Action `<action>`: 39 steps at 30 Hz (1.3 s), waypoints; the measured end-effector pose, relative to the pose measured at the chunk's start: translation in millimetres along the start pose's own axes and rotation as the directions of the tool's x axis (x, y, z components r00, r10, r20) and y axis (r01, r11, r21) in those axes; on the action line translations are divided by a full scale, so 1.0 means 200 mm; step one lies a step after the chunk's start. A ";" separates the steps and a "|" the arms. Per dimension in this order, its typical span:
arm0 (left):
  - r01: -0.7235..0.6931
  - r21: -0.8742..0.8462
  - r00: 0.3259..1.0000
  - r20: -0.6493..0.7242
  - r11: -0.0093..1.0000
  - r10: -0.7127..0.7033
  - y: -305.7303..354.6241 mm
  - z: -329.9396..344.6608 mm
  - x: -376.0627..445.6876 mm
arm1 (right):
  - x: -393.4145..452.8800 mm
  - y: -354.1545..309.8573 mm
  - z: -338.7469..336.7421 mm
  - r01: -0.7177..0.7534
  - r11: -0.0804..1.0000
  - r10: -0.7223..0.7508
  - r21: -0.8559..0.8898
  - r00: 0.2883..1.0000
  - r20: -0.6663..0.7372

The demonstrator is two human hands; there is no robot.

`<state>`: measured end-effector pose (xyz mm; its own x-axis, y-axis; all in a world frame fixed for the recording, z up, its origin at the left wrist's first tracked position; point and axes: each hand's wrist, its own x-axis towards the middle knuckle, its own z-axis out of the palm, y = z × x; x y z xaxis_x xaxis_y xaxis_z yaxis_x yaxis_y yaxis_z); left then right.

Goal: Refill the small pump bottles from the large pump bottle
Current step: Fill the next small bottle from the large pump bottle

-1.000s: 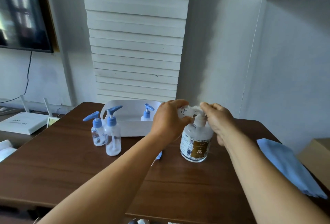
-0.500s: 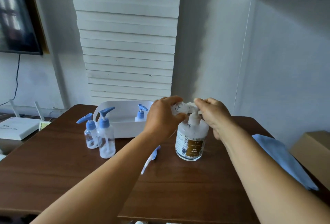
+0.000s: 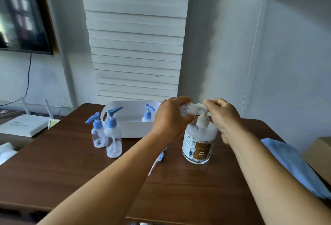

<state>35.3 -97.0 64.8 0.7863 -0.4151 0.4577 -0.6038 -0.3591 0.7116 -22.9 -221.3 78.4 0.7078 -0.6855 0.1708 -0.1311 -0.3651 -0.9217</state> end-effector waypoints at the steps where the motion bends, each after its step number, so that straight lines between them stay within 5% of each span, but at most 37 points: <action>1: 0.005 0.003 1.000 0.004 1.000 -0.005 -0.01 0.01 -0.01 | 0.00 0.02 0.01 -0.011 1.000 0.012 0.026 1.000 -0.010; 23: 0.003 -0.009 1.000 -0.002 1.000 -0.003 0.00 0.00 -0.01 | 0.02 0.00 0.00 -0.020 0.999 0.020 0.034 1.000 0.023; 29: 0.008 -0.014 1.000 0.015 1.000 -0.008 -0.04 0.02 -0.02 | 0.01 0.08 0.06 -0.075 0.980 0.074 0.186 0.997 0.015; 39: 0.001 -0.017 1.000 0.009 1.000 -0.001 -0.03 0.02 0.00 | 0.04 0.05 0.03 -0.020 0.994 0.019 0.105 1.000 0.007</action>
<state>38.0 -97.6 58.1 0.7855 -0.4226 0.4521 -0.6007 -0.3453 0.7211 -15.1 -226.6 68.2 0.7096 -0.6883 0.1507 -0.0716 -0.2831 -0.9564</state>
